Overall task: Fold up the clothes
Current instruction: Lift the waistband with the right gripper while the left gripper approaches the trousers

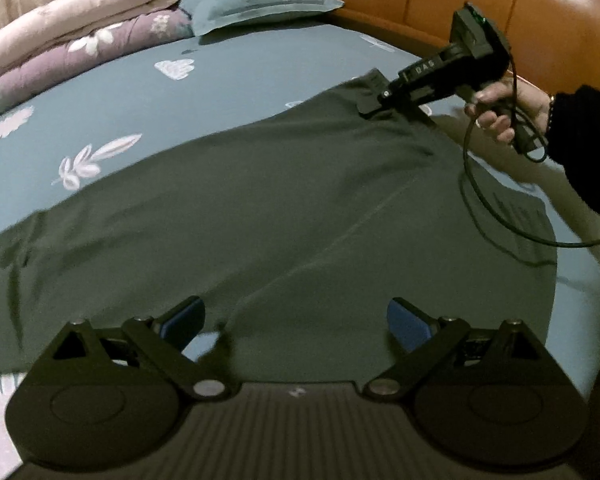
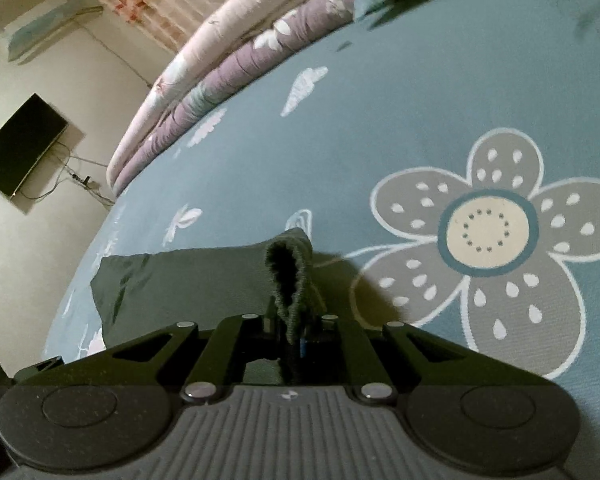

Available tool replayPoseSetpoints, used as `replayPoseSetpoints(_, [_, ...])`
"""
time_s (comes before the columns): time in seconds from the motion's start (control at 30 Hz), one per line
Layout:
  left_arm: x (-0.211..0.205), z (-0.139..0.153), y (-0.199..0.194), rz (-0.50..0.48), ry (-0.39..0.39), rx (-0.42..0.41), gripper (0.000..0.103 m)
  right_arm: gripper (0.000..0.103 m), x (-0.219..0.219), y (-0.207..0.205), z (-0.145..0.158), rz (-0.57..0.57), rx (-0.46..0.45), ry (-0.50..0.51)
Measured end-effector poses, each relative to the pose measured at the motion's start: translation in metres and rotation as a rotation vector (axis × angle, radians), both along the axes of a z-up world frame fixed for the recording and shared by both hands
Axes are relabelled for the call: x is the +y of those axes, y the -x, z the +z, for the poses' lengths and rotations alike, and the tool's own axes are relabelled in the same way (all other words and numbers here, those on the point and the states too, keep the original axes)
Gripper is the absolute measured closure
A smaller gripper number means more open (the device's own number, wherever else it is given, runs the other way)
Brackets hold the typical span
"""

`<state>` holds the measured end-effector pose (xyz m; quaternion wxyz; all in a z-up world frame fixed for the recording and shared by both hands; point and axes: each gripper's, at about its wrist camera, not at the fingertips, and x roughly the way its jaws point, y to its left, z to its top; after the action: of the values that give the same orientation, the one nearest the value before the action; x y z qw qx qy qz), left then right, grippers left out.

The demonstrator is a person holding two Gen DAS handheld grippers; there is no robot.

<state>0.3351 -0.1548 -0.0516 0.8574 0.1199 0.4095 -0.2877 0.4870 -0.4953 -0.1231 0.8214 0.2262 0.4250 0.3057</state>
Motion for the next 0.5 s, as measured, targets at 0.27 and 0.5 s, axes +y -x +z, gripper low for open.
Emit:
replayPoseSetpoints(0.27, [-0.013, 0.004, -0.038, -0.081, -0.069, -0.114, 0.007, 0.094, 0.014, 0.018, 0.030, 0.083, -0.080, -0.005])
replayPoseSetpoints(0.5, [-0.020, -0.001, -0.083, -0.191, -0.126, -0.169, 0.013, 0.094, 0.022, 0.030, 0.043, 0.130, -0.113, -0.010])
